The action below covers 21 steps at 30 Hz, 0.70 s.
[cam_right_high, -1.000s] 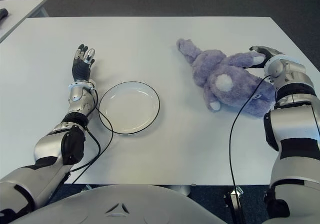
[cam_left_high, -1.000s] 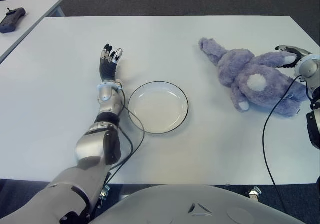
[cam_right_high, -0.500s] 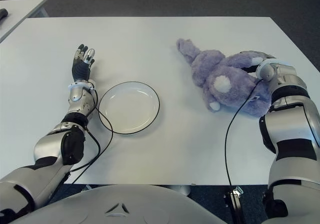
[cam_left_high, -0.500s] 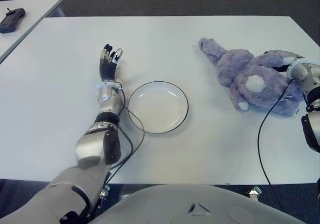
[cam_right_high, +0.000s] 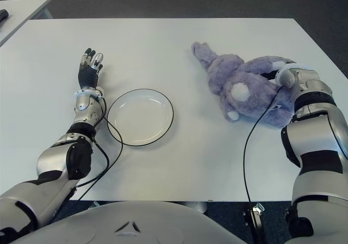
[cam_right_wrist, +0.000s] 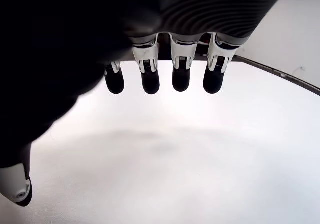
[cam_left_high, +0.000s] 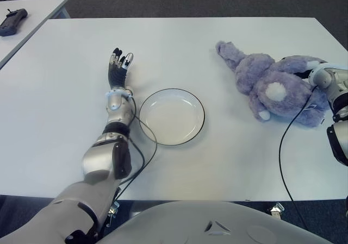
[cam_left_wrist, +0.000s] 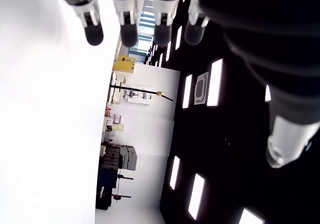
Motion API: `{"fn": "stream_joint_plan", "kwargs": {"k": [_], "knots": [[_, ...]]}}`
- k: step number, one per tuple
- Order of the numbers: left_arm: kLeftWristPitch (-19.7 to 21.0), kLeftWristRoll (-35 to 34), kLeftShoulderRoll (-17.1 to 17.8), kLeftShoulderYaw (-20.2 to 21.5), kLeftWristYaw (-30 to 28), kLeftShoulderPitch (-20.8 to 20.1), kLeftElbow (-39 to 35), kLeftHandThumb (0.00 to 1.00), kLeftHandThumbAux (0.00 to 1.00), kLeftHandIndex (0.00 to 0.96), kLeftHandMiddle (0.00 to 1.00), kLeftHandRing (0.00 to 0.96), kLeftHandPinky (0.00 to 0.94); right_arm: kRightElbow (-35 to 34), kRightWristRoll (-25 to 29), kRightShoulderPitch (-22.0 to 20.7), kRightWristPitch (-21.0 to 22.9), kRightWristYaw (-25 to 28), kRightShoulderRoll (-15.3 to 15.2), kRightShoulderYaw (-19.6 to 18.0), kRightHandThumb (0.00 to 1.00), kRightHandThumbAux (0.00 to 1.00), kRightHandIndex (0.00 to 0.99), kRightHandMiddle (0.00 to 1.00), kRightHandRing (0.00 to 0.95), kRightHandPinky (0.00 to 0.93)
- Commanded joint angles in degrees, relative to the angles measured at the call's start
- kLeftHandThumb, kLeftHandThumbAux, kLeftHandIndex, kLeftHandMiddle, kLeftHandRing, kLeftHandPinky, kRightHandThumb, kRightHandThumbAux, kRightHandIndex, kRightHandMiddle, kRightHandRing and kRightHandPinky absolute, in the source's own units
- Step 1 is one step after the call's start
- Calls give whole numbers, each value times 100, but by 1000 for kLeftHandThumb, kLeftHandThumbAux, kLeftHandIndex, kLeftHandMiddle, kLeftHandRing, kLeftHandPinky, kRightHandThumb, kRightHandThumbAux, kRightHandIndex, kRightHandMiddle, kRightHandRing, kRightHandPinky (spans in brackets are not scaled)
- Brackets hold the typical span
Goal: Put the doll into the plate.
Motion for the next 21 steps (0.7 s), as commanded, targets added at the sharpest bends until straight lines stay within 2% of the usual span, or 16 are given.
{"fn": "stream_joint_plan", "kwargs": {"k": [1,21], "knots": [[401,-34,-377,45,27,1330,982,0,596,6,64,37,3,-76,-152,-40,-229,121,127,164,83,523,0,0,0,0],[411,-57,-372,70,7,1312,987,0,609,3,67,38,3,-25,-239,82,-266,193,425,419,68,461,0,0,0,9]]}}
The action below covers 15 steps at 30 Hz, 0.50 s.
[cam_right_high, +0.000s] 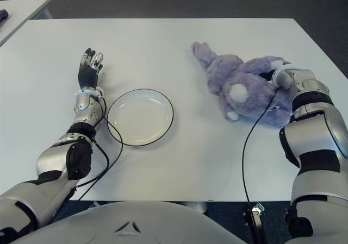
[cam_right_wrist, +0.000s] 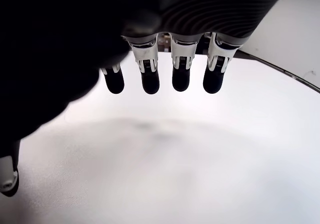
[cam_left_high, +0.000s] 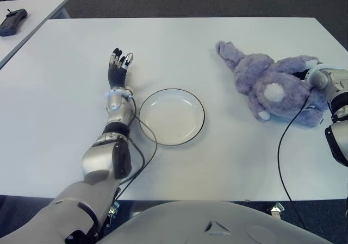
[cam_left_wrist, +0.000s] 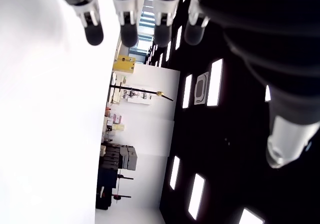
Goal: Put the doll into the plate.
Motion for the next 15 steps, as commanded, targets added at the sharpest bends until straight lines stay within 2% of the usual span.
{"fn": "stream_joint_plan", "kwargs": {"k": [1,15], "knots": [[416,-55,-373,66,17,1311,983,0,609,3,68,39,2,-14,-163,86,-127,115,343,177,68,460,0,0,0,7],[438,-84,-379,93,23,1319,983,0,611,7,70,41,12,-16,-154,43,-110,189,553,260,66,458,0,0,0,0]]}}
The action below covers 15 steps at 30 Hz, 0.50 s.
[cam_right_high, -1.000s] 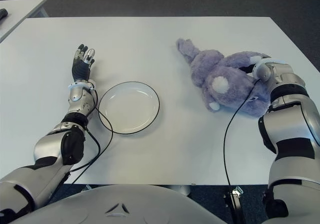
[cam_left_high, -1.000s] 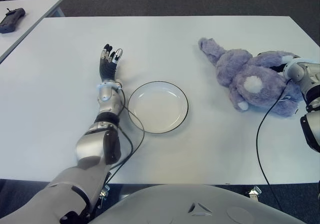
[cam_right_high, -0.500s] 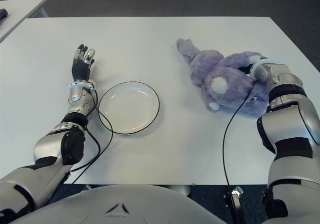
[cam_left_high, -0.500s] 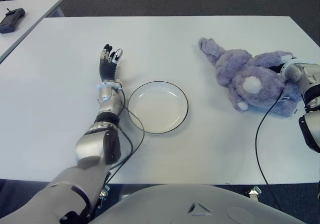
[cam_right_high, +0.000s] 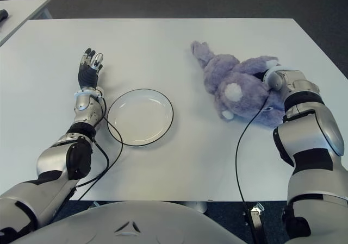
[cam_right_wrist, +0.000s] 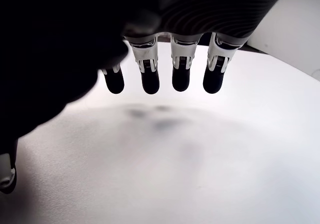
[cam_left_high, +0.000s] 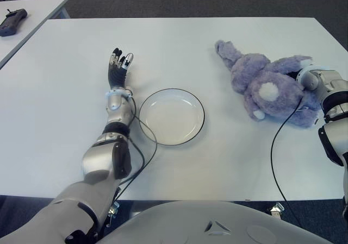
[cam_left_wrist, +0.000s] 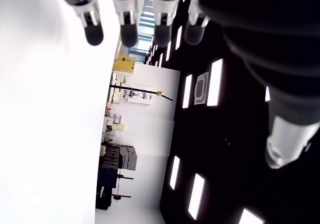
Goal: Put the doll into the plate.
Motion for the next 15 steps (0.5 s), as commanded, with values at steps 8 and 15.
{"fn": "stream_joint_plan", "kwargs": {"k": [8,15], "knots": [[429,-82,-384,95,4,1326,978,0,601,7,66,39,9,7,-123,52,-9,173,471,160,65,454,0,0,0,1],[406,-109,-390,116,-37,1326,978,0,594,7,63,37,6,20,-120,80,13,170,620,173,71,453,0,0,0,0]]}}
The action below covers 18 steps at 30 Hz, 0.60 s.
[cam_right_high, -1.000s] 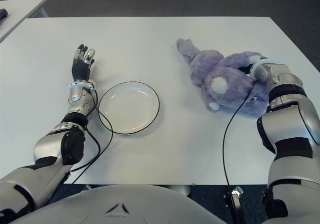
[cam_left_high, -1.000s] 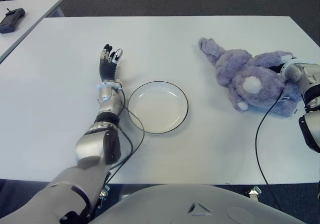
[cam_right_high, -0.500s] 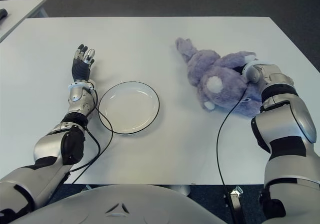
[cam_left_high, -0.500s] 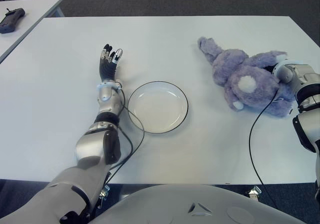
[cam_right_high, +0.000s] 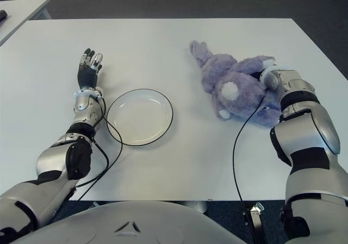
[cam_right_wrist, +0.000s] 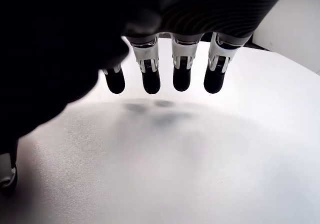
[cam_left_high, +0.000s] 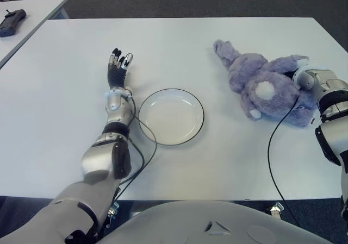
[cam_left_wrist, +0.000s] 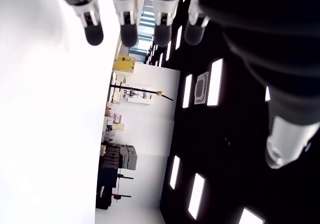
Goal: Put the doll into the plate.
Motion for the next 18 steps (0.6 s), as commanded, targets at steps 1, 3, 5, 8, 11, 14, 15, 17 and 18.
{"fn": "stream_joint_plan", "kwargs": {"k": [1,3,5,8,11,14,15,17,18], "knots": [[402,-115,-427,106,-44,1313,945,0,592,7,62,36,5,18,-119,126,1,149,500,136,71,451,0,0,0,0],[384,-126,-432,114,-56,1306,942,0,592,8,62,36,4,20,-113,142,-11,125,550,133,71,450,0,0,0,0],[365,-100,-435,90,-28,1306,937,0,588,8,64,36,1,8,-85,164,-51,97,649,118,71,450,0,0,0,7],[347,-58,-431,51,13,1313,939,0,587,7,66,37,1,-25,-56,155,-84,129,775,112,70,450,0,0,0,11],[342,-30,-422,25,35,1323,942,0,589,7,68,37,0,-57,-38,134,-107,178,876,114,72,449,0,0,0,10],[357,-18,-408,10,36,1330,949,0,591,7,68,37,0,-64,-6,146,-163,204,925,93,77,445,0,0,0,5],[363,-21,-404,12,30,1332,952,0,592,7,68,37,0,-60,1,152,-172,204,932,86,78,444,0,0,0,4],[372,-29,-399,18,19,1332,955,0,592,7,68,37,0,-55,10,160,-178,200,952,77,78,444,0,0,0,3],[374,-32,-398,19,16,1332,956,0,593,7,67,37,0,-53,12,163,-180,198,962,74,79,444,0,0,0,3]]}}
